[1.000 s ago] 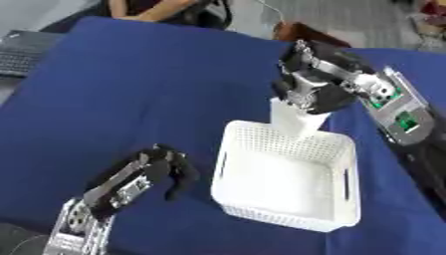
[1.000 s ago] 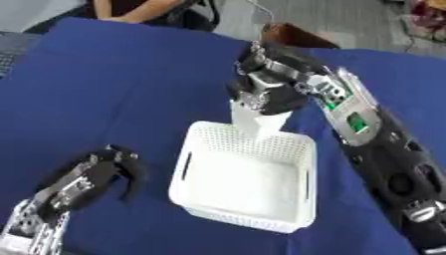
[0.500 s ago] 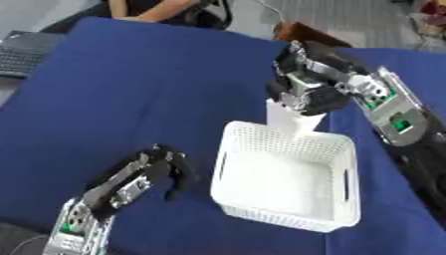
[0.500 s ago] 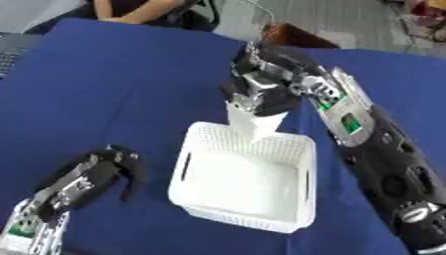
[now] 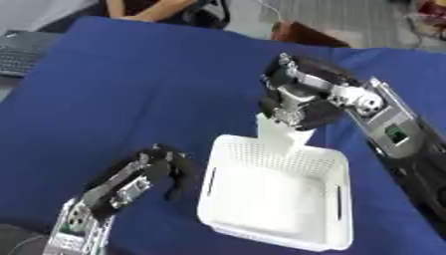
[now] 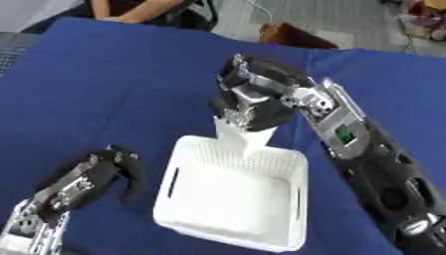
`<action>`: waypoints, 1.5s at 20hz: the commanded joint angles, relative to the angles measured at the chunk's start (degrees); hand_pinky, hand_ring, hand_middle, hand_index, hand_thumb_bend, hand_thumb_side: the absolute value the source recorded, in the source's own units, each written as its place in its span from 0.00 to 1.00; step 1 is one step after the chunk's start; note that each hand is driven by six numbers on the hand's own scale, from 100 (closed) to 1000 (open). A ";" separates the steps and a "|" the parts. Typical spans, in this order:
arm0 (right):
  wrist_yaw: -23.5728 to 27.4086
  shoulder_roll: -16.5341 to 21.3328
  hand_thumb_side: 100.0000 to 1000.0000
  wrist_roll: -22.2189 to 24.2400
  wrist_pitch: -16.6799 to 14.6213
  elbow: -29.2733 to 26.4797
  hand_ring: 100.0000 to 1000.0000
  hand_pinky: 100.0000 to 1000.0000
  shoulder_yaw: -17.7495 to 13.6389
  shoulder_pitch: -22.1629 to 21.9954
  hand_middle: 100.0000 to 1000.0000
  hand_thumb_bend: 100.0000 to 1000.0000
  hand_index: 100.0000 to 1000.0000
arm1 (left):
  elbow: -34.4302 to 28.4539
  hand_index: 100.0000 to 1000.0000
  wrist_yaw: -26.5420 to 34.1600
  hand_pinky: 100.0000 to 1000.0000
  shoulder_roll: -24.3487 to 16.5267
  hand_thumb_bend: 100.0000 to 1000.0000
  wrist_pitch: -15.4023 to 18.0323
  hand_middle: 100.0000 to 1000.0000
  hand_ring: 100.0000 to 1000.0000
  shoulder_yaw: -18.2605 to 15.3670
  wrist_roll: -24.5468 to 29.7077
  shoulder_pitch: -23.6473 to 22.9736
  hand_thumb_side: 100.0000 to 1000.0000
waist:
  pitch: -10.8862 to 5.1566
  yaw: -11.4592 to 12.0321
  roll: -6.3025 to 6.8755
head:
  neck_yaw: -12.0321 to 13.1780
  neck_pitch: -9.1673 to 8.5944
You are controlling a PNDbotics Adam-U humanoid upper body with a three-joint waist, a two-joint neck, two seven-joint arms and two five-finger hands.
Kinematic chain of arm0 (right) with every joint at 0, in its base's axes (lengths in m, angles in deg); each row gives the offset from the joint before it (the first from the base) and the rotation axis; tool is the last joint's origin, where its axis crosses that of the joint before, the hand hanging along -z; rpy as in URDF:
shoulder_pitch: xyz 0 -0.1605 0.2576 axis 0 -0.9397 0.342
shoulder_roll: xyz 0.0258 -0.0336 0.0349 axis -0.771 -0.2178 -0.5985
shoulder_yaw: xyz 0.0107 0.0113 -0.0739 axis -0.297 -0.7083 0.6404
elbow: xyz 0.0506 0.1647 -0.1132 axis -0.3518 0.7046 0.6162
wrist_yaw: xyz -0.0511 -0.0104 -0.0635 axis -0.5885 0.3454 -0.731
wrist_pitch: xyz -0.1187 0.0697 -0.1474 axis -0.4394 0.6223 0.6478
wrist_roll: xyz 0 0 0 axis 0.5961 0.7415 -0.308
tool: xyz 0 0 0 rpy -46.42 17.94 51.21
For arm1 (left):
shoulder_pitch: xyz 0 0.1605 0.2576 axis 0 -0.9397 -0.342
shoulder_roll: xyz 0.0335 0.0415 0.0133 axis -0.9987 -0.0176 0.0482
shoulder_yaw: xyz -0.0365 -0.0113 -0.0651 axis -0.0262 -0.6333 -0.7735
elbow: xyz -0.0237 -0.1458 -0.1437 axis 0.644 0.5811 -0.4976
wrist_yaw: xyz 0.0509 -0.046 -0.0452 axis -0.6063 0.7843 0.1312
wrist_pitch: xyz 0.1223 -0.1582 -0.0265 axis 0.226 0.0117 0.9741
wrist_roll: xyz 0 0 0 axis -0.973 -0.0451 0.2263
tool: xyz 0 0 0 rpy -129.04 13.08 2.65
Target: Pick up objects on the table and place them in the box.
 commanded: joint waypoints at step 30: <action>-1.01 3.03 0.68 12.60 -18.15 -7.31 0.00 0.00 0.18 4.98 0.00 0.00 0.11 | -0.92 0.64 0.52 0.07 -1.33 0.00 -0.09 0.35 0.18 -0.62 -0.43 -0.37 0.90 | -2.05 -0.74 -0.40 | 0.43 -0.71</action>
